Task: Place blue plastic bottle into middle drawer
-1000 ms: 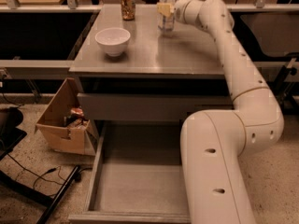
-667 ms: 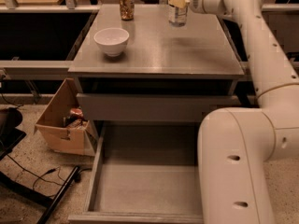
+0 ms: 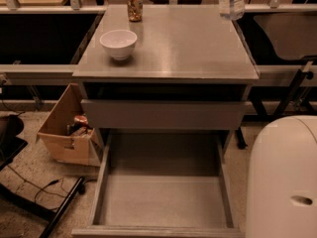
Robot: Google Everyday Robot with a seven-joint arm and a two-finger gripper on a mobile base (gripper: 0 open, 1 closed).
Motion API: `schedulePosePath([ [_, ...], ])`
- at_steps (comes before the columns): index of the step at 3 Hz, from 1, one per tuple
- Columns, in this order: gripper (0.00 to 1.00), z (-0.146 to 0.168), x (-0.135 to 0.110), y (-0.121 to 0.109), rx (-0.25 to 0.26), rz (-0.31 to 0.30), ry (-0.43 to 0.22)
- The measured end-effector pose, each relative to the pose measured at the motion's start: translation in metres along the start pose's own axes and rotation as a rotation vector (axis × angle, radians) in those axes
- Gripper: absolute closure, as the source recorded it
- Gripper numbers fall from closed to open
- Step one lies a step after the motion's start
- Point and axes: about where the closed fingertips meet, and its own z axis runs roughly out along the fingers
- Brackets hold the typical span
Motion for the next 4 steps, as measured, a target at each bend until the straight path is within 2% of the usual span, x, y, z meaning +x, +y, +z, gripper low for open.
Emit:
schedulePosePath([
  [1,1.00,-0.107,0.039,0.003,0.024,-0.006,0.223],
  [2,1.00,-0.162,0.085,0.004,0.037,0.016,0.379],
  [3,1.00,-0.196,0.135,0.012,0.026,0.074,0.519],
  [4,1.00,-0.195,0.134,0.012,0.027,0.073,0.518],
])
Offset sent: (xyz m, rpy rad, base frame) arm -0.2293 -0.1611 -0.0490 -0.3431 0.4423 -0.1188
